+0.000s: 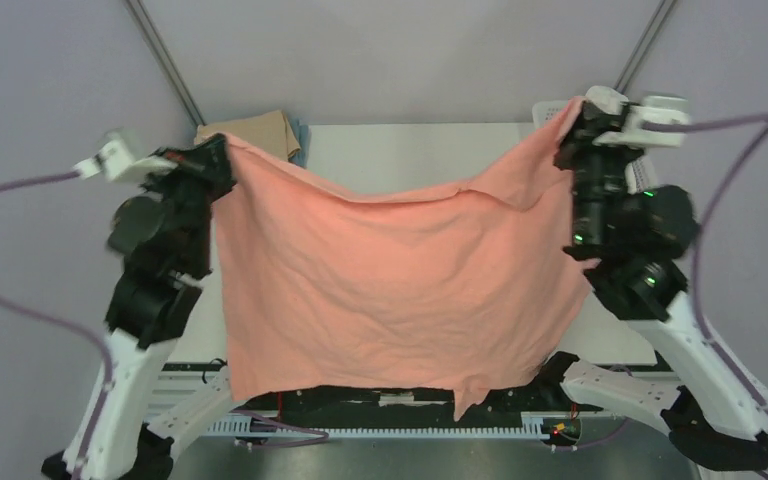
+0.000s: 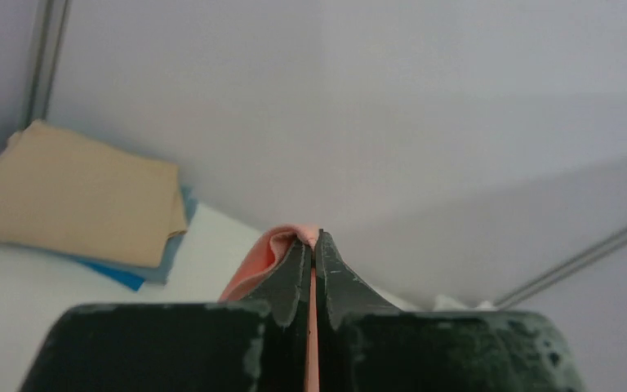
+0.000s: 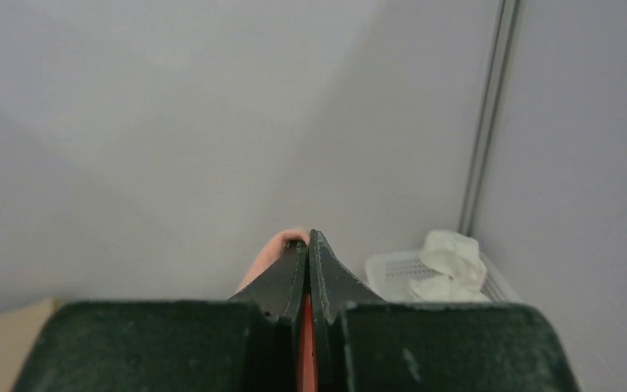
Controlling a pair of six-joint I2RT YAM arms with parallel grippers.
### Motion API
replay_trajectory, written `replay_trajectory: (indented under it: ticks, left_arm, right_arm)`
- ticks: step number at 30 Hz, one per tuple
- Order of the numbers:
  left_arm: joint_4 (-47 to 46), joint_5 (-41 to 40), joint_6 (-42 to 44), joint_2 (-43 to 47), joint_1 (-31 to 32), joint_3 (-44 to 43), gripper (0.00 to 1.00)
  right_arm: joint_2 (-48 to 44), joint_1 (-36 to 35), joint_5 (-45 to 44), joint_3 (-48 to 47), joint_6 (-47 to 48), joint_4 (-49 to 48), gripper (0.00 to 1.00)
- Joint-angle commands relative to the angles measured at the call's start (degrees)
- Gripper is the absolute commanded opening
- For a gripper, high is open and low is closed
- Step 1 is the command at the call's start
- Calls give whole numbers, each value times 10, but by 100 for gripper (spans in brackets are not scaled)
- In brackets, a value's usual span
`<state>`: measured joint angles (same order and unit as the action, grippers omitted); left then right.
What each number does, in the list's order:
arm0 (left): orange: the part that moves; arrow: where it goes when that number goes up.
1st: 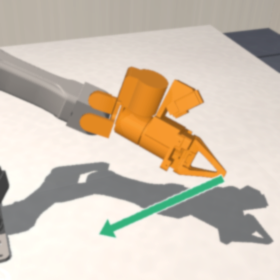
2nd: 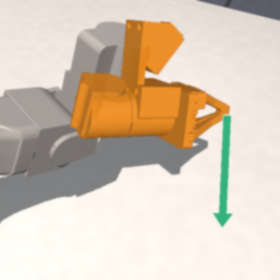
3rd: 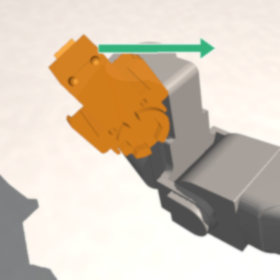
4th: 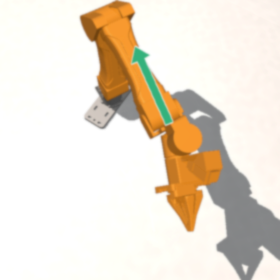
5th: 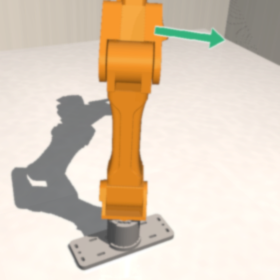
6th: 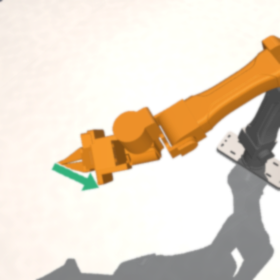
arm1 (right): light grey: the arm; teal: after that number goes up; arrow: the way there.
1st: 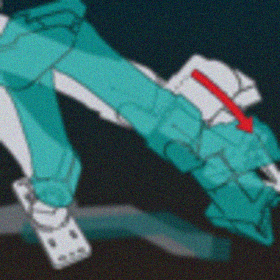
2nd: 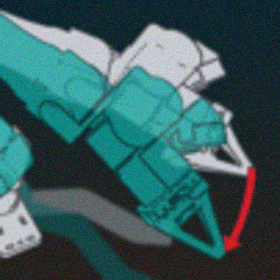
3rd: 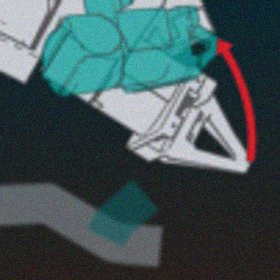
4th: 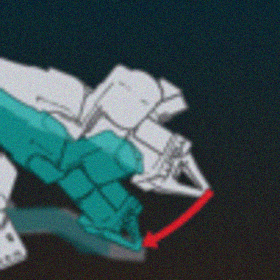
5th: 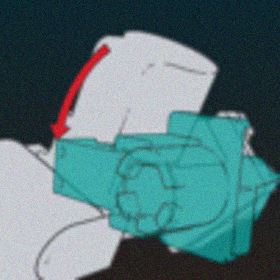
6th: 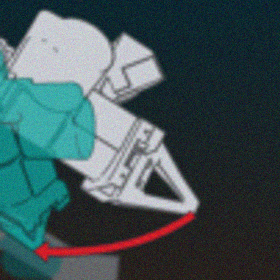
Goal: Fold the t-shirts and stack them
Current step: Flatten out the tshirt
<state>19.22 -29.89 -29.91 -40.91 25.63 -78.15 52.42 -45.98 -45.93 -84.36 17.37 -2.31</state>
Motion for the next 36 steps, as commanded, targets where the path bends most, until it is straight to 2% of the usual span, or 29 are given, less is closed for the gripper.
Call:
replay_trajectory:
  ticks: [1,3,4,7,10,13,14,17,18,19,20,22,24,26,30,36]
  left_arm:
    - [-3,-106,4,-186,-19,59,2]
    - [-26,-47,-29,-248,-74,85,2]
    - [-53,9,-47,-279,-101,97,2]
    - [-152,124,-67,-392,-154,126,2]
    - [-176,195,-69,-532,-169,77,2]
    - [-145,228,-58,-667,-175,-28,3]
    - [-120,243,-57,-702,-177,-65,9]
    - [-67,276,-55,-770,-179,-157,42]
    - [-68,286,-55,-774,-178,-163,59]
    - [-71,296,-48,-771,-178,-161,70]
    - [-74,318,-46,-765,-178,-154,77]
    - [-85,343,-42,-745,-178,-130,78]
    - [-88,359,-49,-719,-177,-101,79]
    - [-88,367,-56,-689,-173,-71,80]
    - [-81,364,-56,-616,-152,-5,81]
    - [-132,396,-55,-519,-63,136,82]
  right_arm:
    - [85,110,-51,85,-5,-70,0]
    - [130,198,67,114,-62,-53,0]
    - [152,223,107,134,-80,-66,0]
    - [232,284,229,213,-127,-146,0]
    - [335,343,351,254,-201,-212,0]
    - [457,376,455,235,-236,-276,8]
    - [495,382,465,202,-242,-269,11]
    - [592,389,493,76,-225,-173,46]
    - [599,390,493,60,-218,-156,55]
    - [595,390,493,61,-215,-152,61]
    - [581,389,489,76,-212,-160,68]
    - [543,390,465,119,-214,-180,88]
    - [506,390,428,154,-223,-171,98]
    - [472,390,412,182,-246,-149,98]
    - [427,388,487,239,-292,-112,98]
    - [416,379,579,319,-357,-180,98]
